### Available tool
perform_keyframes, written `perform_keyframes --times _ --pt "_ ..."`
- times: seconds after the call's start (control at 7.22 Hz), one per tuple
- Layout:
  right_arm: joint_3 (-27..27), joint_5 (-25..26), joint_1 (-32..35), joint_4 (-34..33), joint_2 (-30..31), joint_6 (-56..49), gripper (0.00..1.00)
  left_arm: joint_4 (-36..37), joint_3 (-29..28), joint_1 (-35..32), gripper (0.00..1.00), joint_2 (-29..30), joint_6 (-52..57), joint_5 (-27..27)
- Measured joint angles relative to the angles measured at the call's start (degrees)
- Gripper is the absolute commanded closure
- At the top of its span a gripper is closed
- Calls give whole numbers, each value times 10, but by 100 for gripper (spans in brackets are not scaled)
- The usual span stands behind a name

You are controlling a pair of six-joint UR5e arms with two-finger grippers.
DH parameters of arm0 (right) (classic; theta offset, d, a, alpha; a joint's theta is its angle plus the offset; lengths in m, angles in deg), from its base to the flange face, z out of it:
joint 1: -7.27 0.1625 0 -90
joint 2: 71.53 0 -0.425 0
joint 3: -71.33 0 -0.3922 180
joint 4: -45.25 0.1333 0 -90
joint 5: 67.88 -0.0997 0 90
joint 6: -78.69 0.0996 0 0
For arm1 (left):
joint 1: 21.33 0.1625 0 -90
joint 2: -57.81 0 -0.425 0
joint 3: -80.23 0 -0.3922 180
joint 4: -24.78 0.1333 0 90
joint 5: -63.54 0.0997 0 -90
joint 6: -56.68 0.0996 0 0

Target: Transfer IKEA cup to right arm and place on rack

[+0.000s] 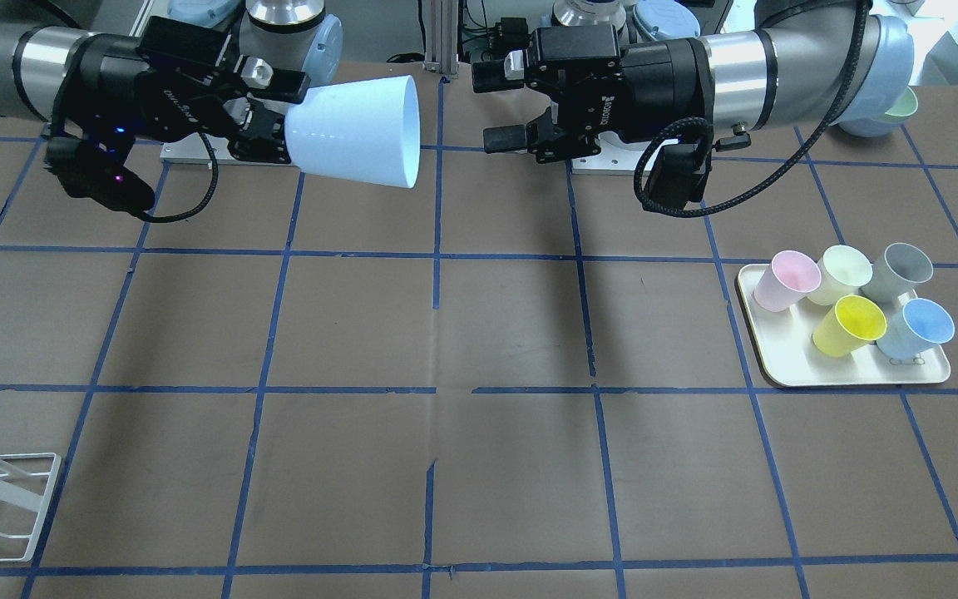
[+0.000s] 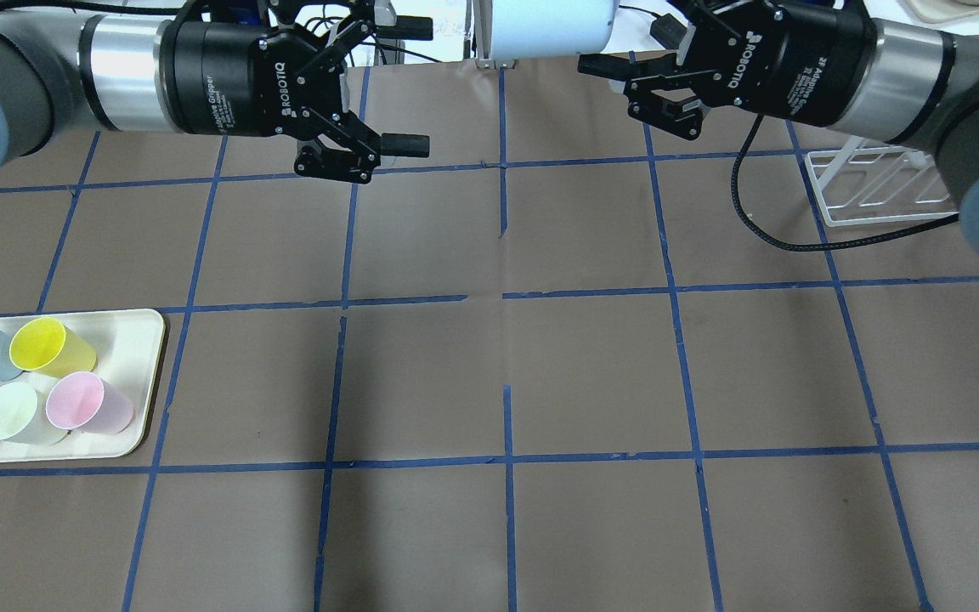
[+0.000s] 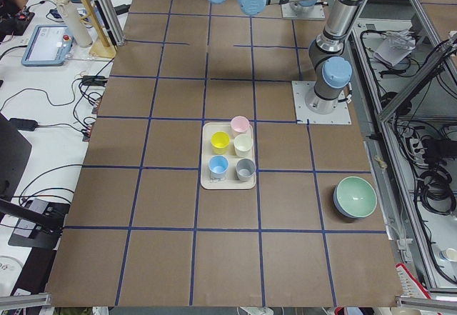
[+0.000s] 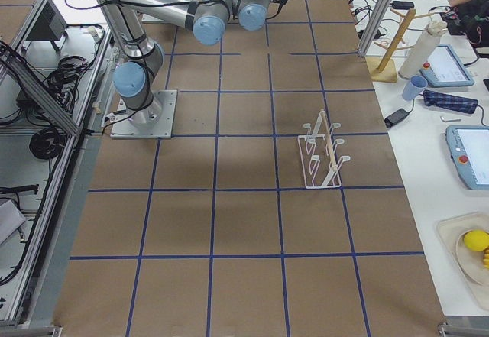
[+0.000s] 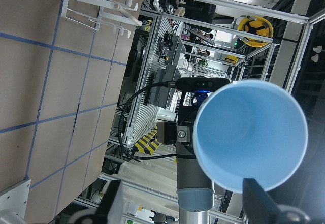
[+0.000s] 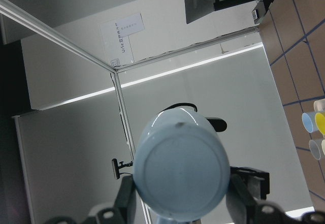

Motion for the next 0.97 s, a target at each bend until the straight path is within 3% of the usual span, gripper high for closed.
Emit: perform_keyframes --times 0.28,0.69,0.97 --pt "10 43 -43 -1 2 4 89 84 -1 2 0 0 -72 73" --pt "83 301 -71 1 7 7 90 201 -5 -1 0 0 -153 251" --pt "117 492 -72 1 20 -6 90 224 -32 -11 0 3 -169 408"
